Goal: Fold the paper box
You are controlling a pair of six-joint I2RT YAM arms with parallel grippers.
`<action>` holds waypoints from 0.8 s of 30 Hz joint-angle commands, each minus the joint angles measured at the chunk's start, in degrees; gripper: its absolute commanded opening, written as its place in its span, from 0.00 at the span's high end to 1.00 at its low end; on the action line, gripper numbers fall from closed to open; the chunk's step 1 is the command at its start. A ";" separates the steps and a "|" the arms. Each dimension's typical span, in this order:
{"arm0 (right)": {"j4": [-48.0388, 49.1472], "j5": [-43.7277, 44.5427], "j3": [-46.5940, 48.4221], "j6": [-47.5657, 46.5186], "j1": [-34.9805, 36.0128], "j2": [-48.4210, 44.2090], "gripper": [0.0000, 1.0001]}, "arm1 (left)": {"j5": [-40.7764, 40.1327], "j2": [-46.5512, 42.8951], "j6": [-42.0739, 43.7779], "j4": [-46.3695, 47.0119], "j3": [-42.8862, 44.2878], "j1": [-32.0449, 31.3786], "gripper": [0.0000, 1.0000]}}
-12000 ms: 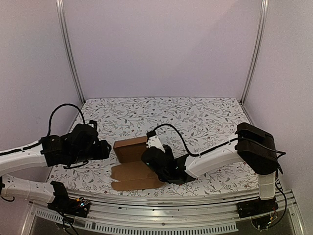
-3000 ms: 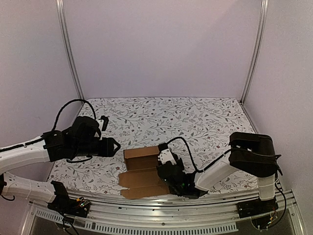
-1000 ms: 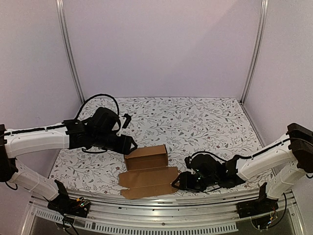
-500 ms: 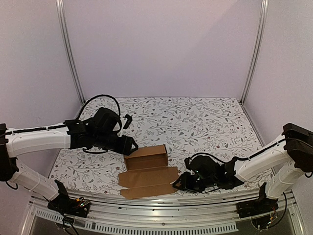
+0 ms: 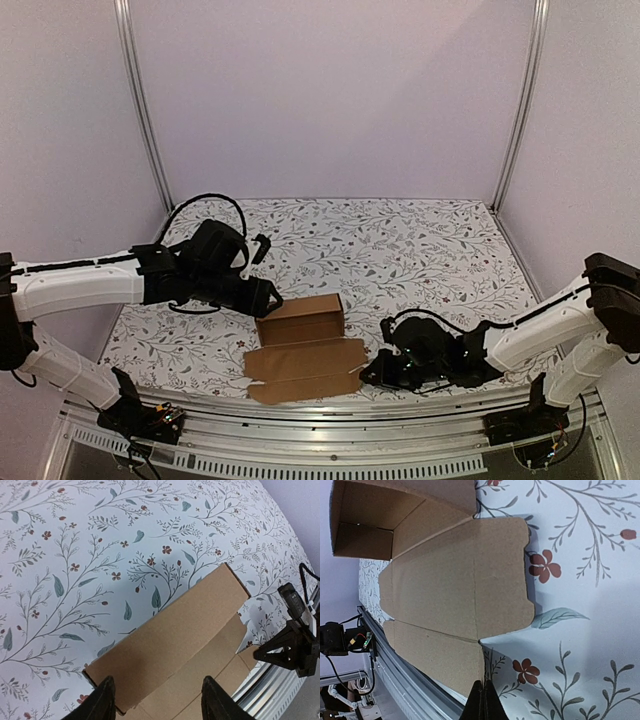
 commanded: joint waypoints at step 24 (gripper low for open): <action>-29.44 9.36 9.03 -19.56 0.19 -15.47 0.50 | -0.78 -4.10 1.14 -4.14 4.26 0.63 0.41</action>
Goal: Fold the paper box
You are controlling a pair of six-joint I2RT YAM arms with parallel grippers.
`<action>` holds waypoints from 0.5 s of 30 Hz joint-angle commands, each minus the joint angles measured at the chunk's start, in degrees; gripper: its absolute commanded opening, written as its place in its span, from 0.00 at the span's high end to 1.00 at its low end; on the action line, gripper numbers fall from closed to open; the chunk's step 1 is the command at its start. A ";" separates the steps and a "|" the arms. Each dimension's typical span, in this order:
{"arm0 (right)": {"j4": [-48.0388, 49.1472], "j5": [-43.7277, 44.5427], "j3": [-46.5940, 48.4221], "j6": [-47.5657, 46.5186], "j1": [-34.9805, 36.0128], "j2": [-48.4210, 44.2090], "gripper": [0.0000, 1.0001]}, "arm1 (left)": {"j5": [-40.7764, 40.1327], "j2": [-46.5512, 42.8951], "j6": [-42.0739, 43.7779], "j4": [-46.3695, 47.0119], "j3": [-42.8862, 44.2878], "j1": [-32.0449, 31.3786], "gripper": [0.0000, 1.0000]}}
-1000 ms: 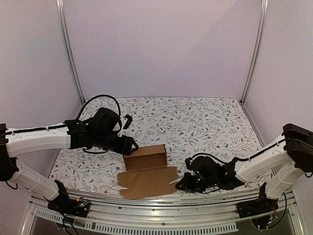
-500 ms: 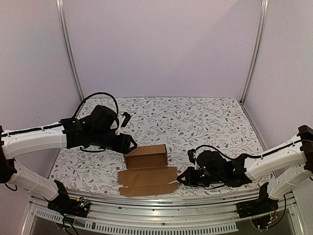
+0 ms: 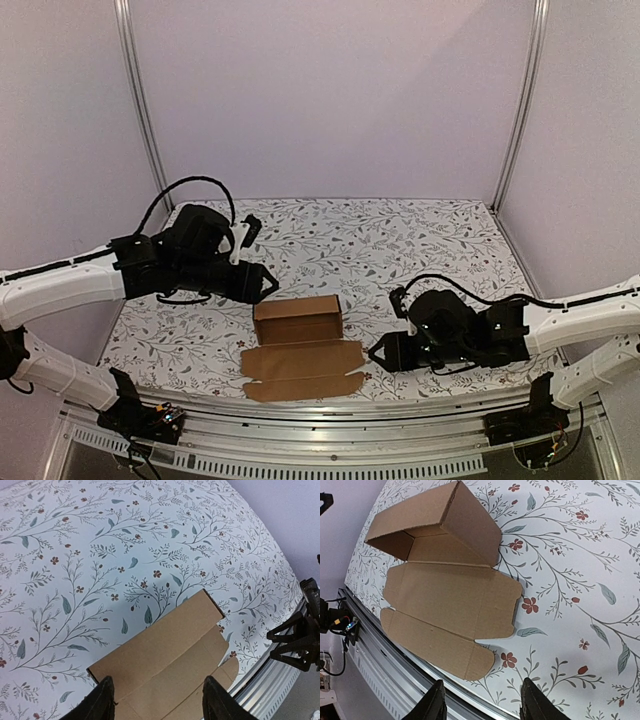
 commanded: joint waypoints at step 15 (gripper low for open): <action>16.67 -9.11 -4.90 10.92 0.69 13.07 0.36 | 1.22 1.95 0.28 -0.44 -0.31 0.63 0.41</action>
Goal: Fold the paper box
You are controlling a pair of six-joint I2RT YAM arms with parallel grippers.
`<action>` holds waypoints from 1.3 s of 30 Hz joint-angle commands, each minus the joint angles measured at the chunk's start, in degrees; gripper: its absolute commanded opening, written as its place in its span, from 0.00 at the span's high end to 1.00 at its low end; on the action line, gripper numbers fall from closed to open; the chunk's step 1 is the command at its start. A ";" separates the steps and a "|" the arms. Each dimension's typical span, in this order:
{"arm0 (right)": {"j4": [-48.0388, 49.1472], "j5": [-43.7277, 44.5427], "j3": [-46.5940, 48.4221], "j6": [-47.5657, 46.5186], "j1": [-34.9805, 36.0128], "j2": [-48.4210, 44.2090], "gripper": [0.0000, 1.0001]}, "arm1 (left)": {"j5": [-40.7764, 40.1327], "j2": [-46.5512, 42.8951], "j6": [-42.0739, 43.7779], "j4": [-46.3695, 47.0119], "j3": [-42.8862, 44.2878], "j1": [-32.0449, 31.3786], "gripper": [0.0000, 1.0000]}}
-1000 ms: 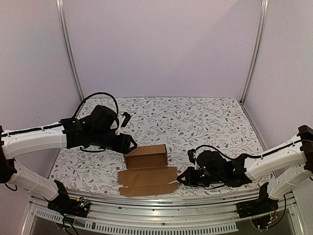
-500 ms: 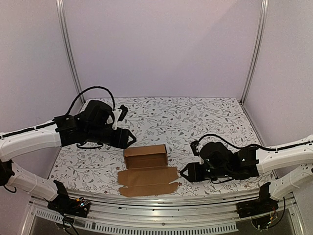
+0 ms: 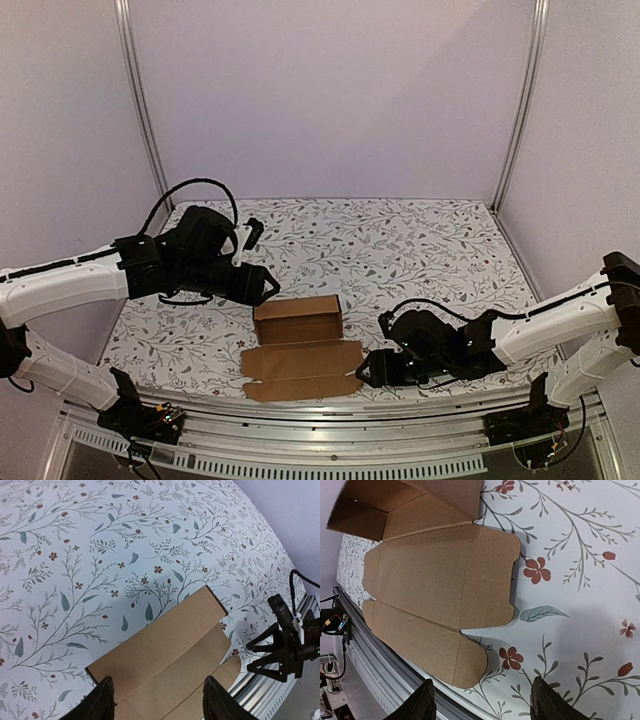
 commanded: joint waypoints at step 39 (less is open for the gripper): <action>40.48 -10.99 -13.47 16.85 -2.62 18.91 0.73 | 1.04 1.77 -0.76 0.20 -0.74 0.59 0.41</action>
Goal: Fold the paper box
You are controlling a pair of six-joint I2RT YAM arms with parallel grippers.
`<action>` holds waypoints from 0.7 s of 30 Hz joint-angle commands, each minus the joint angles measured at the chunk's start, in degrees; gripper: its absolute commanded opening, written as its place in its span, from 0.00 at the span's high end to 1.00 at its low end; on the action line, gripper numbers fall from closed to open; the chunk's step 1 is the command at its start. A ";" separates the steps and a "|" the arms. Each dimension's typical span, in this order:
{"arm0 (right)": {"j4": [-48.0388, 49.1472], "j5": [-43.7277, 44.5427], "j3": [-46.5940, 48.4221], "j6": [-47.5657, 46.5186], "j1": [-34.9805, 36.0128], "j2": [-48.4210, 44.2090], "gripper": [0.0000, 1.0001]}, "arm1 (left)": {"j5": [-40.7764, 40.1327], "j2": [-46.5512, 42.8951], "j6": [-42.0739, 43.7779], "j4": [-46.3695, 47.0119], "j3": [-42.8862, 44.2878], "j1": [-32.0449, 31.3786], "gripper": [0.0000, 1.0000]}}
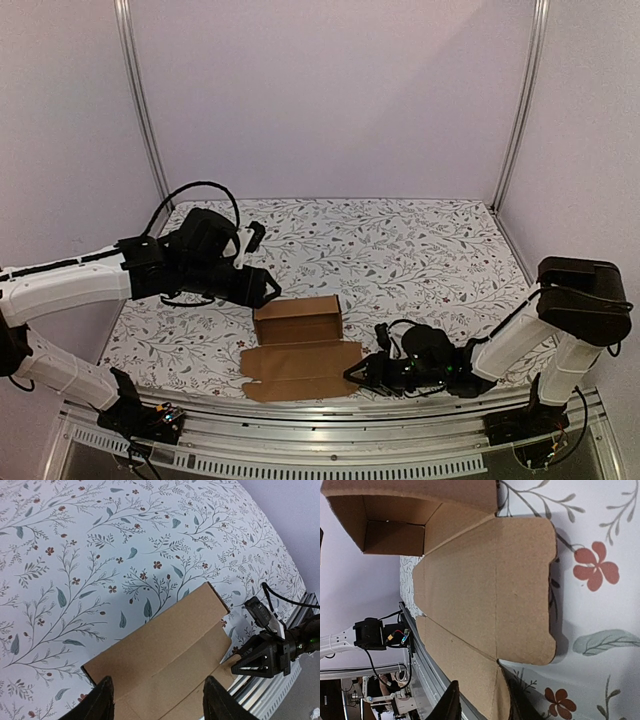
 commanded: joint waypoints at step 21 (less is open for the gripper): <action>-24.26 1.44 5.01 -9.53 -0.76 -10.63 1.00 | -1.78 -2.39 1.10 -3.16 0.70 0.60 0.40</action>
